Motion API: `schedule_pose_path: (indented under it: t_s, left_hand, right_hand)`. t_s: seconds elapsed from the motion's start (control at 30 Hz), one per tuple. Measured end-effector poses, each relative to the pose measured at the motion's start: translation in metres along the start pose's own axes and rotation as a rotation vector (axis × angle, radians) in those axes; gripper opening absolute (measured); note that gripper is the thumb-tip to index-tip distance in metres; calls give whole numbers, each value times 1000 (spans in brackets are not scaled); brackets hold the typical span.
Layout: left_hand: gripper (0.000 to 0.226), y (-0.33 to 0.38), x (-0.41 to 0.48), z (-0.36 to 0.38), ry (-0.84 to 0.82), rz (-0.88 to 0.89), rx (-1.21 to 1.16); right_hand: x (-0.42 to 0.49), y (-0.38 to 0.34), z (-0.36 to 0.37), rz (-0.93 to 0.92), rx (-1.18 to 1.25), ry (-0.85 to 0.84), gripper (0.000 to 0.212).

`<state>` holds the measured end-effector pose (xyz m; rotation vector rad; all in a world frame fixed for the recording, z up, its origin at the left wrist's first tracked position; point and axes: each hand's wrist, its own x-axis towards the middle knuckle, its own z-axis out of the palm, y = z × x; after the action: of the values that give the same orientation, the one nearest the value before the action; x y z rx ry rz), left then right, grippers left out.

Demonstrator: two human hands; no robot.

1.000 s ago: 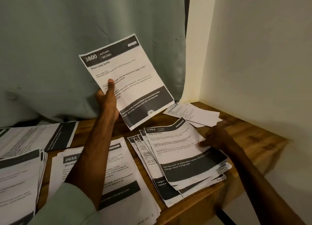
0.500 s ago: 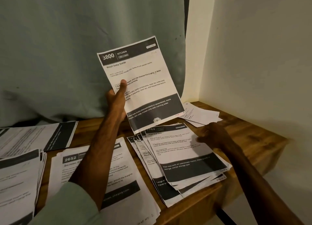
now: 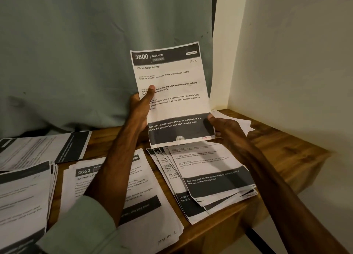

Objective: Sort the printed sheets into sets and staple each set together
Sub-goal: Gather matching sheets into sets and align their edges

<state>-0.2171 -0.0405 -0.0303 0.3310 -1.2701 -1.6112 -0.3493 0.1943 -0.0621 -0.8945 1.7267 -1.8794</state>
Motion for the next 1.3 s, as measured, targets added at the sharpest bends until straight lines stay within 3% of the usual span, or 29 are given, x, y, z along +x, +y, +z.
schedule_pose_path:
  t_s: [0.17,0.43,0.67,0.97,1.17,1.3]
  left_hand:
    - [16,2,1,-1,18,14,3]
    - [8,2,2,-5,26,43,53]
    - [7,2,4,-6,8,55,99]
    - [8,20,-8,-24,34,-44,200]
    - [30,47,-20,-20,31,-35,275]
    - [28,69,-31,-16,15,-69,398]
  right_hand:
    - [-6,8,-3,-74,-26,-52,16]
    - [-6,18,-13,7,34,-79,26]
    - [-10,22,-15,63,179,-106,20]
    - [-28,32,17,50,182,-136,26]
    - [-39,27,24,41,173,-197,29]
    - [-42,23,32,17,166,-183,28]
